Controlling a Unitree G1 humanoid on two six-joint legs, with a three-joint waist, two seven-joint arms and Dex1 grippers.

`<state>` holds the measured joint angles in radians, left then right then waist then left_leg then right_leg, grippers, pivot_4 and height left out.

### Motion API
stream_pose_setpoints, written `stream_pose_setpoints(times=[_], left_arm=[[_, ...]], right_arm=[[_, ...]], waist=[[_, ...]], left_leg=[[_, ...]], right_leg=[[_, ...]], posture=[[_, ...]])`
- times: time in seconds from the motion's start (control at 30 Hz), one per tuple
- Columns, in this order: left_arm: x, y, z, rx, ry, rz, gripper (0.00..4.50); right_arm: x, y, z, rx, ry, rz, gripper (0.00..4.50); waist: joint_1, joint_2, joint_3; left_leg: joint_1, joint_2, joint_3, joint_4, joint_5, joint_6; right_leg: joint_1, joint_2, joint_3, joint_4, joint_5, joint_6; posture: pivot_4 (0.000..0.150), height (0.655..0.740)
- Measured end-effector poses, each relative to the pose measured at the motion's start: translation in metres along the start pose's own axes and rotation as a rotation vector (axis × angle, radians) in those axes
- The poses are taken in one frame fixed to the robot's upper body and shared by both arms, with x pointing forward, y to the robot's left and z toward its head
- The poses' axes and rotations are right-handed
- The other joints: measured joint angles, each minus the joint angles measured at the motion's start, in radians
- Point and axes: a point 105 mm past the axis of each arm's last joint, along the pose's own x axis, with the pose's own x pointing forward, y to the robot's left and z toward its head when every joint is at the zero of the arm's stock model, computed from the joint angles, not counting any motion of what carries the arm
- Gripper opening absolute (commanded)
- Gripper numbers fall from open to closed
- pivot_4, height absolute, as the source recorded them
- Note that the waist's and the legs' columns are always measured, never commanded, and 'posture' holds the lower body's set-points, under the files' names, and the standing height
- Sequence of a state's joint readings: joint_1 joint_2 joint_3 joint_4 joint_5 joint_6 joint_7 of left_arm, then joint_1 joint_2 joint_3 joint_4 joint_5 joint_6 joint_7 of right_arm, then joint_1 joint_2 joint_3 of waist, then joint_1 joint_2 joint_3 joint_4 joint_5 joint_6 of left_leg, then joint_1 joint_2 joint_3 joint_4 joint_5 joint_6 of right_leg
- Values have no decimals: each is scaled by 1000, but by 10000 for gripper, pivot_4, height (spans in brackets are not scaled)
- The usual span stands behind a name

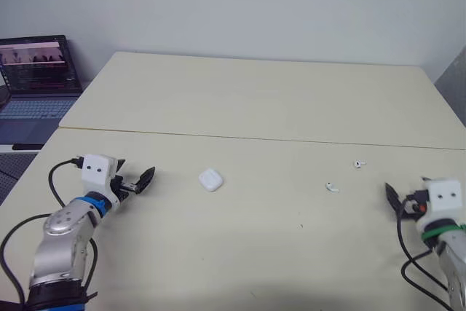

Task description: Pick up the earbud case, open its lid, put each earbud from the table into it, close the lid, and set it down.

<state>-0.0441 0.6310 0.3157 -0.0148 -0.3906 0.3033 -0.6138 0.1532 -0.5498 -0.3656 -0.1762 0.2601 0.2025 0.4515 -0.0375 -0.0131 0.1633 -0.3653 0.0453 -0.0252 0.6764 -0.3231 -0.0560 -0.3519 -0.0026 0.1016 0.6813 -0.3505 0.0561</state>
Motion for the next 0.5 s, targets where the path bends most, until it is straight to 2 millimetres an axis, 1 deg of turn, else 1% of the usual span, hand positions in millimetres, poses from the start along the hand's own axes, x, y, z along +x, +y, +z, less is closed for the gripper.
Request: stream_pose_setpoints(times=[0.07,0.13,0.17,0.3,0.4,0.5], left_arm=[[-1,-21,14,25,-1,-121,45000],[1,-41,20,22,2,-214,45000],[2,-51,20,17,13,-257,45000],[8,-78,14,3,44,-349,45000],[13,-93,8,5,66,-394,45000],[21,-103,4,14,69,-421,45000]], right_arm=[[11,25,20,7,-36,204,44664],[18,48,36,18,-67,376,44664],[21,60,44,25,-76,470,44664],[27,99,64,20,-95,733,44664],[27,123,77,-3,-110,860,44664],[24,140,85,-1,-114,952,44664]], waist=[[0,1,0],[1,1,1],[3,1,1],[5,0,3],[5,-1,3],[6,-1,3]], left_leg=[[0,0,0,0,0,0],[0,-1,-1,0,0,0],[0,-1,-1,0,0,0],[-1,-1,-1,0,0,0],[-2,-1,-3,0,0,0],[-3,-1,-4,0,0,0]], right_leg=[[0,0,0,0,0,0],[1,0,0,0,0,0],[1,0,-1,-1,0,0],[0,0,-1,-1,0,0],[-1,0,-2,-1,0,0],[-1,0,-3,-1,0,0]], posture=[[1500,7400],[1500,7400],[1500,7400],[1500,7400],[1500,7400],[1500,7400]])
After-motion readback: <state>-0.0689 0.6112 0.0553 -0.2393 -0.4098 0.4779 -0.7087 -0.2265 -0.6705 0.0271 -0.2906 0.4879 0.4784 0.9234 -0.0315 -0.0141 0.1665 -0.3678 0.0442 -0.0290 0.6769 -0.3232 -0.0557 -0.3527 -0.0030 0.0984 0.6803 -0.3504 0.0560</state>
